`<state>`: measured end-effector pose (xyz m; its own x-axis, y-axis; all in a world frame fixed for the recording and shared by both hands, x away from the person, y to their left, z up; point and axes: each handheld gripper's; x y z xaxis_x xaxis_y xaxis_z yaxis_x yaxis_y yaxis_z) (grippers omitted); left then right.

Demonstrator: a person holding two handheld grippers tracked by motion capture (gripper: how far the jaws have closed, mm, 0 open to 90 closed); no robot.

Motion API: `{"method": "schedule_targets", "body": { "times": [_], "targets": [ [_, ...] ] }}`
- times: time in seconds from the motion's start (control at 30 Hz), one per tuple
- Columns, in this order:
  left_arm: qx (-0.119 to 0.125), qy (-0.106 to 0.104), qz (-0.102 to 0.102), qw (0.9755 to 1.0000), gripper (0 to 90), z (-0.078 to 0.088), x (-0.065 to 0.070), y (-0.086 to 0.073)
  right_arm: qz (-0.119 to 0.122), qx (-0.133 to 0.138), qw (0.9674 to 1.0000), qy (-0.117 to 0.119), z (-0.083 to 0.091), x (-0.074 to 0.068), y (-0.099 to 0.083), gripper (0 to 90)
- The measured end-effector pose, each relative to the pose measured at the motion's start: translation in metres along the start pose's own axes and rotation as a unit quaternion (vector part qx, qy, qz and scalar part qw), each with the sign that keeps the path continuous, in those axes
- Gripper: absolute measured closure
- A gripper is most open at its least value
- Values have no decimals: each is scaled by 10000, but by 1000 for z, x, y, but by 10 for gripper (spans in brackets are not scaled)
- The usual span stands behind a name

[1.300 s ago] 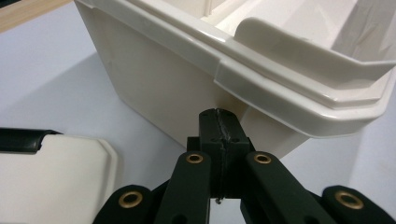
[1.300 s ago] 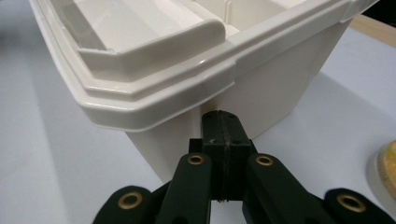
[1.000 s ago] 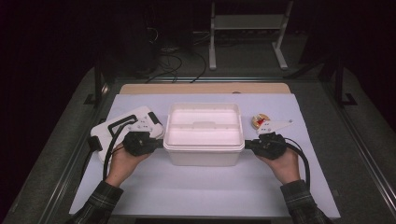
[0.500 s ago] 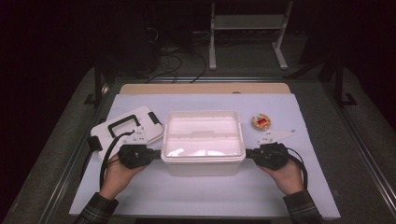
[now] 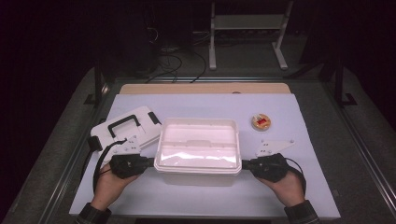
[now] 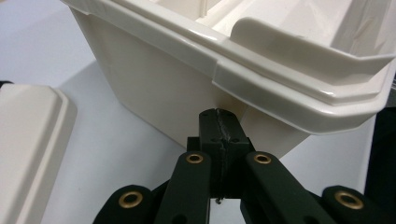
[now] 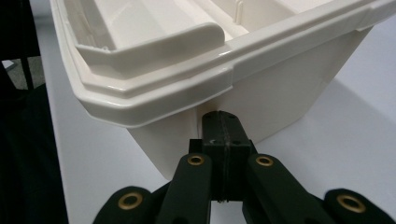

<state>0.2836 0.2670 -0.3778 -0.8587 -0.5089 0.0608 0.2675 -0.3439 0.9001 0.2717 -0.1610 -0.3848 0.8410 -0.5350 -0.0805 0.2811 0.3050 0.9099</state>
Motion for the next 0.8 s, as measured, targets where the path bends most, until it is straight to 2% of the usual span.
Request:
{"method": "schedule_targets", "body": {
  "times": [0.27,0.37,0.4,0.43,0.53,0.63,0.7,0.73,0.77,0.8],
  "targets": [
    [42,27,6,10000,900,11,9,-7,63,-39,9999,99,-2,-8,1,898],
    [40,-60,20,10000,900,12,6,-7,65,-41,9999,129,-2,-9,1,897],
    [41,-104,37,9999,899,12,5,-7,94,-35,9998,183,-2,-7,1,884],
    [37,-88,60,9999,895,13,4,-7,115,-30,9998,165,-2,-6,1,834],
    [-120,122,-2,9999,790,16,-1,-10,125,-81,9999,79,-2,-2,1,747],
    [-225,306,146,9992,697,21,-11,-18,90,-168,9998,-70,-2,6,-1,665],
    [-257,336,158,9990,609,22,-13,-21,60,-211,9996,-163,-2,12,-3,625],
    [-293,419,188,9985,538,22,-15,-26,28,-226,9996,-179,-3,16,-3,607],
    [-409,562,230,9973,489,23,-17,-34,-7,-231,9995,-210,-2,18,-4,590],
    [-437,613,218,9969,456,23,-18,-37,-48,-251,9995,-211,-2,21,-4,579]
  ]
}}
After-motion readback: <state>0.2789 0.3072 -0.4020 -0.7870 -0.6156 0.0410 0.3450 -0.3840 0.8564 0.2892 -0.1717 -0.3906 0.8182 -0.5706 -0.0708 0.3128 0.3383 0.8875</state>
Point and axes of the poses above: each handheld gripper's, and its own axes: z roughly backward along the jaws, y roughly out of its top, x roughly to its right, and after that the axes turned 14 degrees about x, right-handed
